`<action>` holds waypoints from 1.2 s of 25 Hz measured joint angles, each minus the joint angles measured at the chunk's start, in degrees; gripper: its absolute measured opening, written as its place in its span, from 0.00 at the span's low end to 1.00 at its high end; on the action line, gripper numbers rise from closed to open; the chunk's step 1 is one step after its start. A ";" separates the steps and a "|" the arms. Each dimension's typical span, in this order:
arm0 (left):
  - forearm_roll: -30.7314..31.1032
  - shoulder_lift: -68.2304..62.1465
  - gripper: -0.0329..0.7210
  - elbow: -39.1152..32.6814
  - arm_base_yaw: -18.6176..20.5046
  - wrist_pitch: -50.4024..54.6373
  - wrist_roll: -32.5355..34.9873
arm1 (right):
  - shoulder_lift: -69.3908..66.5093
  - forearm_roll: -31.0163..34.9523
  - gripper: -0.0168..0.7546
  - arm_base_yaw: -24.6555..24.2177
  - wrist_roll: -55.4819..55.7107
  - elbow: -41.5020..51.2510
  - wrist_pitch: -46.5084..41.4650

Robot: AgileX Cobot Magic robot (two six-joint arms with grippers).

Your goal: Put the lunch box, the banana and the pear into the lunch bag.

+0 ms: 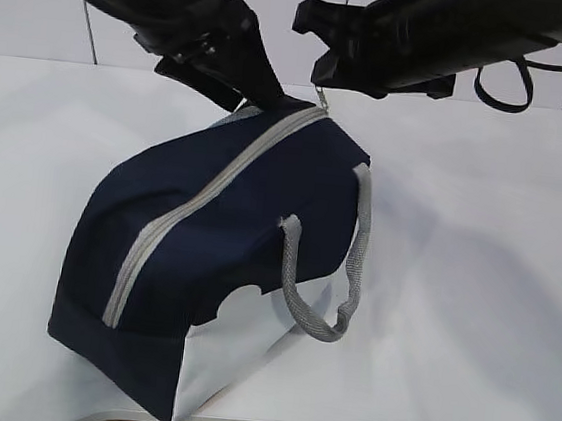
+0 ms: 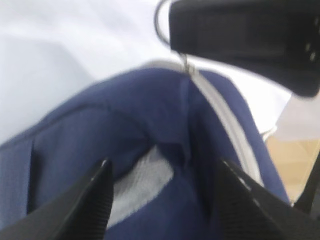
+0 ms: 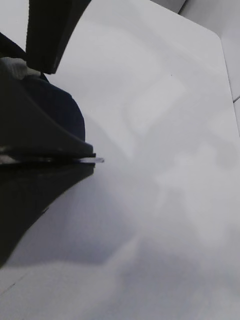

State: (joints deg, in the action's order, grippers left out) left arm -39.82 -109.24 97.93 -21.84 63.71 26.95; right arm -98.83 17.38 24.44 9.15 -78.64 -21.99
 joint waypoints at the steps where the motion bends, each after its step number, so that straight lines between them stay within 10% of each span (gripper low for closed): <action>1: -0.27 0.00 0.68 0.00 -0.12 -0.94 0.00 | 0.00 0.15 0.01 0.00 0.00 0.00 0.11; 30: 1.60 -2.91 0.65 0.11 -2.14 -4.48 -0.49 | 0.00 2.10 0.01 0.04 0.00 0.00 1.56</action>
State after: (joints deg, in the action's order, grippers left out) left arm -38.22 -112.15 98.04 -23.98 59.23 26.46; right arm -98.83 19.48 24.48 9.15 -78.64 -20.43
